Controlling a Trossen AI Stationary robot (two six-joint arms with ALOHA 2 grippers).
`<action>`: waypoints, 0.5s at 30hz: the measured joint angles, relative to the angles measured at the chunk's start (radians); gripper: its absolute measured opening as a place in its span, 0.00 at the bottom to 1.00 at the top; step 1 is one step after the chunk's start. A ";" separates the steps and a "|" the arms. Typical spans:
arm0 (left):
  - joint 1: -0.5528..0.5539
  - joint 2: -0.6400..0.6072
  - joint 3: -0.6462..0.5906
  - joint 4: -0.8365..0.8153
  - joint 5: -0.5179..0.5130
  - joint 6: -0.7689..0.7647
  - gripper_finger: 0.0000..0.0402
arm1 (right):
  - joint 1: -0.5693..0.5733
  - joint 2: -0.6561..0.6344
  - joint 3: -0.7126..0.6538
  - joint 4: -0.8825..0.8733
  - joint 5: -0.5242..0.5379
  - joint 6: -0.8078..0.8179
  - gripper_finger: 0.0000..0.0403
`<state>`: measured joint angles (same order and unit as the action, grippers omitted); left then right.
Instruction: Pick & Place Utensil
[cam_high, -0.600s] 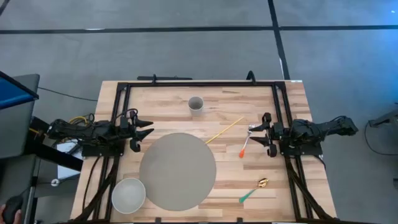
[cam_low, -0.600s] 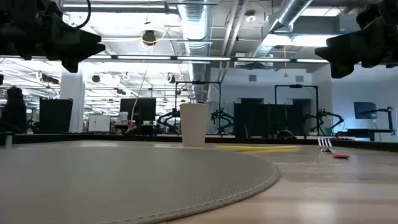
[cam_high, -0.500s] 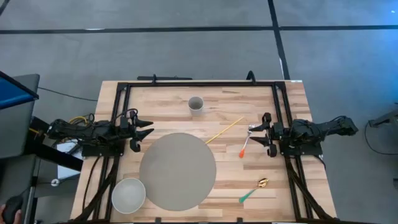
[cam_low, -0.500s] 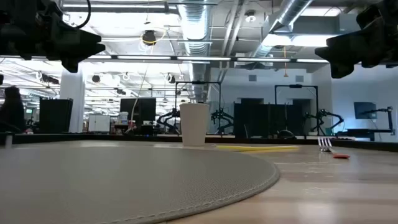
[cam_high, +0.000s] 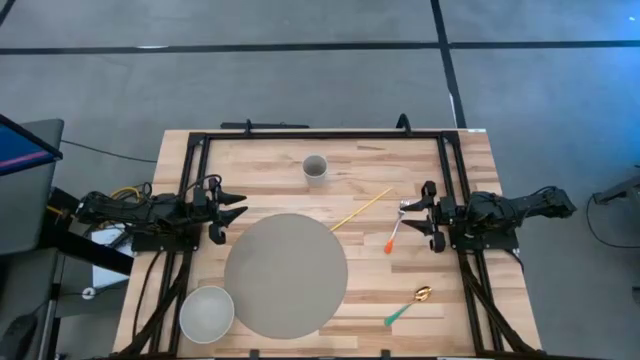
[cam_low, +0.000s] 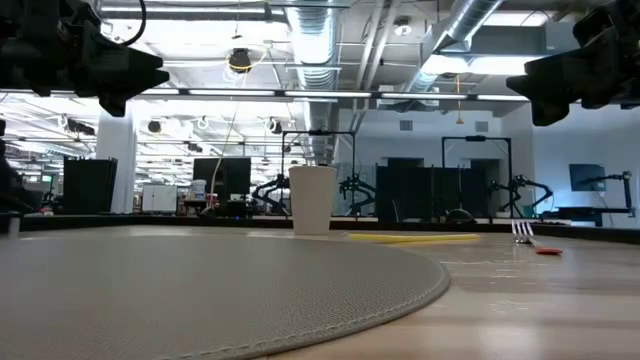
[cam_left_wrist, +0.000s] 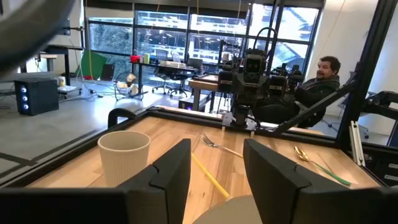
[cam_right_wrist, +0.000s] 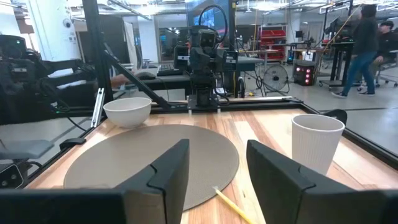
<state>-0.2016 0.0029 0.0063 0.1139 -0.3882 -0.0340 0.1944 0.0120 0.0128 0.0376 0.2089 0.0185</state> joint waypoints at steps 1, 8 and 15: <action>0.000 0.000 0.000 0.000 0.000 0.000 0.37 | 0.000 0.000 0.000 0.000 0.000 0.000 0.38; 0.000 0.000 0.000 0.000 0.000 0.000 0.37 | 0.000 0.000 0.000 0.000 0.000 0.000 0.39; 0.000 0.000 0.000 0.000 0.000 0.000 0.37 | 0.000 0.000 0.000 0.000 0.000 0.000 0.39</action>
<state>-0.2015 0.0029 0.0062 0.1139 -0.3882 -0.0341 0.1944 0.0120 0.0124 0.0376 0.2089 0.0185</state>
